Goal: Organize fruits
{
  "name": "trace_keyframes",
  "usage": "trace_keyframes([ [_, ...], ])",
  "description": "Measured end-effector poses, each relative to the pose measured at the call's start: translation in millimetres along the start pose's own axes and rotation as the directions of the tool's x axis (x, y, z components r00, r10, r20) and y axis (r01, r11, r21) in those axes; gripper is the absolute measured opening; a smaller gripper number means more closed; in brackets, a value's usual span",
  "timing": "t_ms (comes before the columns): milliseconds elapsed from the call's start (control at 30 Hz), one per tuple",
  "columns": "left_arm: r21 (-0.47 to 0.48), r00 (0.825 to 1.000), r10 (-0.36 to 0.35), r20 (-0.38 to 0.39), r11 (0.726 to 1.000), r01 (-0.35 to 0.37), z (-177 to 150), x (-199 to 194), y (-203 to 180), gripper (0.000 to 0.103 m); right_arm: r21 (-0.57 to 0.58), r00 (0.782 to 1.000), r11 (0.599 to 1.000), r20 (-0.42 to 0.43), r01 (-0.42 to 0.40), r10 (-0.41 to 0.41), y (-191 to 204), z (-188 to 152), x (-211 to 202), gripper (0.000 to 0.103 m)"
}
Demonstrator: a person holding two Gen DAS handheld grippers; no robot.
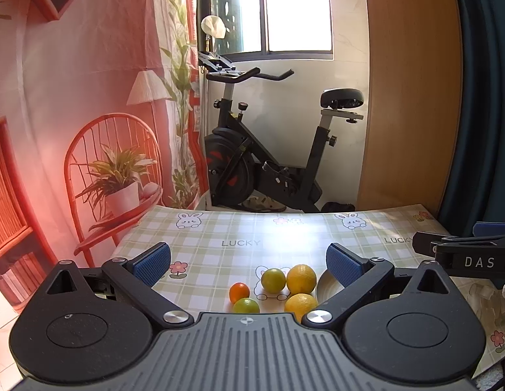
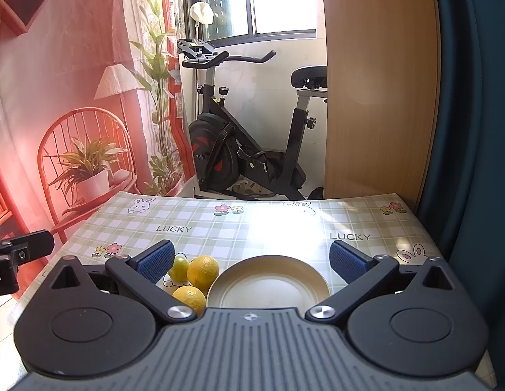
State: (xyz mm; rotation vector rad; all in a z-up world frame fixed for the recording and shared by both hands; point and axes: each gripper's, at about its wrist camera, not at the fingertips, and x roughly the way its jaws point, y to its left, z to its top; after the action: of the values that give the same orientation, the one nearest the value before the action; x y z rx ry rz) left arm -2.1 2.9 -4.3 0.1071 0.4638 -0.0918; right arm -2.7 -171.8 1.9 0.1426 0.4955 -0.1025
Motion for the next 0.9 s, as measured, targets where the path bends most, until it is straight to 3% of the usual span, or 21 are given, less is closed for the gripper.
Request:
trace_keyframes([
  [633,0.003,1.0,-0.007,-0.017,1.0,0.007,-14,25,8,0.103,0.018,1.0,1.0,-0.015,-0.012,0.012,-7,-8,14,0.103],
  [800,-0.001,0.999,0.035,-0.004,0.999,-0.035,-25,45,16,0.102,0.005,0.999,1.0,-0.041,-0.023,0.023,-7,-14,27,0.103],
  [900,-0.002,0.998,0.048,-0.036,0.999,-0.048,-32,60,22,0.102,-0.013,0.998,0.999,-0.045,-0.043,0.042,-3,-21,37,0.103],
])
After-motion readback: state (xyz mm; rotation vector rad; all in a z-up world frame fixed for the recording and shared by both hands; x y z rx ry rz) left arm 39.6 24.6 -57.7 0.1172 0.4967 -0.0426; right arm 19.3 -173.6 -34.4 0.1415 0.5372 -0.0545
